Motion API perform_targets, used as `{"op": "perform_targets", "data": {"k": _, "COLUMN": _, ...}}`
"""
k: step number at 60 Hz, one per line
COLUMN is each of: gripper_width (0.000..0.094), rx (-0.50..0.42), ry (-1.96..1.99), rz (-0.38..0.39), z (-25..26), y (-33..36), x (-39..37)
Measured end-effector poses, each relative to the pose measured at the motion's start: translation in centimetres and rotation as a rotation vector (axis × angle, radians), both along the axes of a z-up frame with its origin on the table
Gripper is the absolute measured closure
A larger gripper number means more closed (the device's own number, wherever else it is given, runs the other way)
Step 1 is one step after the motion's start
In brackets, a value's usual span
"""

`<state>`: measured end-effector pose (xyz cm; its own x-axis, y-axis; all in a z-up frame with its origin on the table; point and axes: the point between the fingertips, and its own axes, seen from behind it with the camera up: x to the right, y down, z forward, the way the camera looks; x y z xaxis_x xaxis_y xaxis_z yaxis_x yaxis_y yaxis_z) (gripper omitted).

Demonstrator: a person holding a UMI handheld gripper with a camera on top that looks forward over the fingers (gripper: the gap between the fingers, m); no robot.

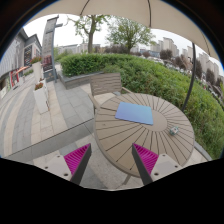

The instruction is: Arrange mouse

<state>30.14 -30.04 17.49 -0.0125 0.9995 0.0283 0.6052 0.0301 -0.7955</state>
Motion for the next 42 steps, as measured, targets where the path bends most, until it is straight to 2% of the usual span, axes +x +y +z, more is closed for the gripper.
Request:
{"op": "perform_targets", "data": {"k": 16, "gripper_width": 0.0086, "rx": 0.024, "ry": -0.002, "rz": -0.074, "z": -0.6, "y": 3.9, "x": 0.1}}
{"op": "perform_targets", "data": {"k": 27, "gripper_width": 0.0086, "rx": 0.008, "ry": -0.011, "rz": -0.211, "z": -1.6, "y": 9.5, "x": 0.0}}
{"op": "perform_targets", "data": {"k": 34, "gripper_width": 0.0086, "rx": 0.04, "ry": -0.006, "rz": -0.298, "z": -1.9, "y": 14.0, "x": 0.9}}
{"op": "perform_targets", "data": {"k": 42, "gripper_width": 0.0085, "rx": 0.081, "ry": 0.003, "rz": -0.363, "z": -3.2, "y": 19.0, "x": 1.8}}
